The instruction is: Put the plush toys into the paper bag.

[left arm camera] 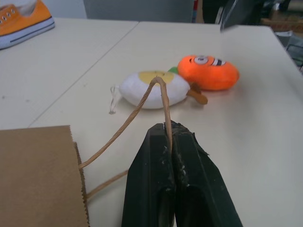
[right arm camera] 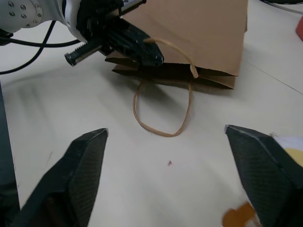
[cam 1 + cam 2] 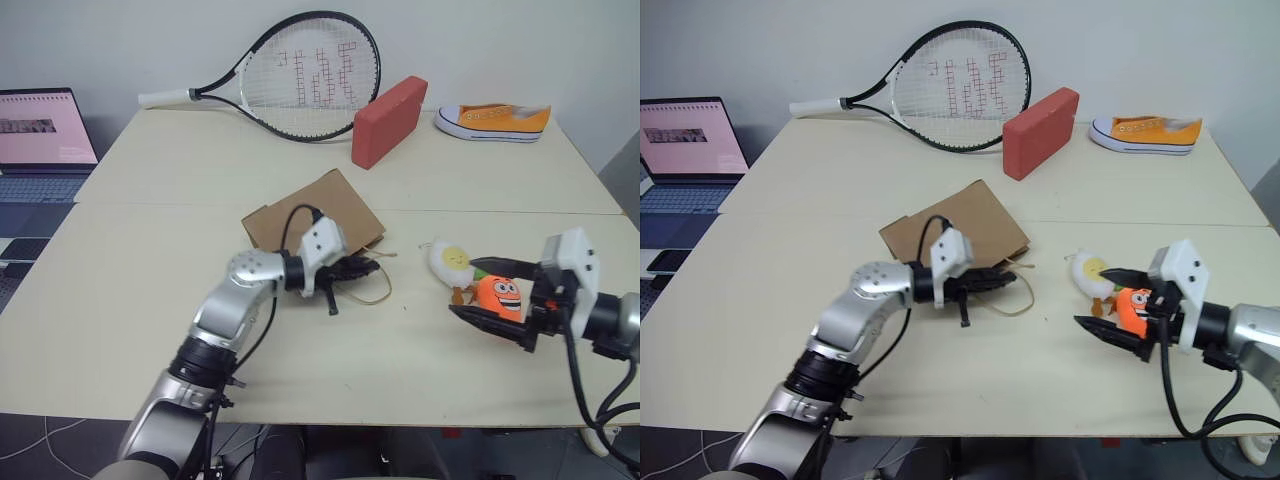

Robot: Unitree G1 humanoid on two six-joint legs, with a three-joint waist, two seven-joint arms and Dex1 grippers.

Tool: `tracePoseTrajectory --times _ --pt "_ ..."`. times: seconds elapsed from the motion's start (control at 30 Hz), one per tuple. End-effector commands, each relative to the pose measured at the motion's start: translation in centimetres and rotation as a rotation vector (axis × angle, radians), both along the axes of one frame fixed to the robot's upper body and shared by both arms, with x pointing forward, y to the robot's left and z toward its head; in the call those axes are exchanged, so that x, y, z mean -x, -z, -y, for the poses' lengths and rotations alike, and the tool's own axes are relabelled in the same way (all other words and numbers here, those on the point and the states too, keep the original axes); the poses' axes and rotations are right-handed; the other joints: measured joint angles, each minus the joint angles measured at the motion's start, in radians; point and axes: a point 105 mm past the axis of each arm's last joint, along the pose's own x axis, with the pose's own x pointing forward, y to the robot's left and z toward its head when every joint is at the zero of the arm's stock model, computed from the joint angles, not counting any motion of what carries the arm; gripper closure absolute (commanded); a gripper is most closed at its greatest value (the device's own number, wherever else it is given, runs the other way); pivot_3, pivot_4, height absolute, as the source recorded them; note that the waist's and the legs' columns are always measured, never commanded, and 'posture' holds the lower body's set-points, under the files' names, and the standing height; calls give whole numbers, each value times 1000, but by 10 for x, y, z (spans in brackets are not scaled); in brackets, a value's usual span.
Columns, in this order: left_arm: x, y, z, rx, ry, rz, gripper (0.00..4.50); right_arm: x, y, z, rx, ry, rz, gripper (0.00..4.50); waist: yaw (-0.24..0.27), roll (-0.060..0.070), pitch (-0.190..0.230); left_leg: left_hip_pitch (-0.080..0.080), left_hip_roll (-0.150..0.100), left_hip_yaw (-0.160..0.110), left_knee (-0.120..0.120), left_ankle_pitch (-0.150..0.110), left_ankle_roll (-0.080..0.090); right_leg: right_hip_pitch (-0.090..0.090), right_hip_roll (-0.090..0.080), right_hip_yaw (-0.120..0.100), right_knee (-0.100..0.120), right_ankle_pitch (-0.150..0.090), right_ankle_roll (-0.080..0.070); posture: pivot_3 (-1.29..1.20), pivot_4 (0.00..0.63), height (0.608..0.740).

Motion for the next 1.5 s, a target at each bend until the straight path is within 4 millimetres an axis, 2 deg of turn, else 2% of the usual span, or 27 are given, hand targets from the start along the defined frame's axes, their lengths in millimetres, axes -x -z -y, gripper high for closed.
tracePoseTrajectory --times 0.03,0.2,0.3,0.53,0.73,0.9,1.07,1.17,1.5 --pt "9 -27 -3 81 51 -4 4500 -4 3 -18 -8 -22 36 1635 0 0 0 0 0 0 0 0 0 0 0 0 0 0 0 0 150 740" --pt "11 -36 -8 116 54 -46 4500 -22 15 -48 -69 -16 52 3511 -1 0 0 0 0 0 0 0 0 0 0 0 0 0 0 0 150 740" --pt "12 -42 -9 154 59 -77 4500 -37 23 -68 -107 7 68 4474 -1 0 0 0 0 -1 0 0 0 0 0 0 0 0 0 0 150 740" --pt "12 -49 -9 193 51 -121 4500 -66 42 -103 -178 70 115 4474 -1 0 0 0 1 -2 -1 0 0 -1 1 -1 1 1 1 0 150 740" --pt "15 -49 -8 187 53 -134 4500 -83 48 -135 -232 107 152 4474 -3 0 0 0 1 -2 -1 0 0 -1 2 -1 1 1 1 0 150 740" --pt "16 -50 -6 193 57 -143 4500 -99 60 -148 -226 182 151 4474 -3 0 0 0 1 -2 -1 0 0 -1 2 -1 1 1 1 0 150 740" --pt "15 -51 -8 194 44 -143 4500 -111 79 -151 -190 266 107 4474 -3 0 0 0 1 -3 -1 0 0 -1 2 -1 1 1 0 0 150 740" --pt "9 -60 -16 214 1 -115 4500 -114 92 -147 -153 311 77 4474 -3 0 0 0 1 -3 -1 0 0 -1 2 -1 1 1 0 0 150 740" --pt "-13 -114 -49 211 -137 124 4500 -110 110 -148 -113 339 7 4474 -3 -2 -1 2 1 -3 -1 0 0 0 2 -1 2 1 0 0 150 740"
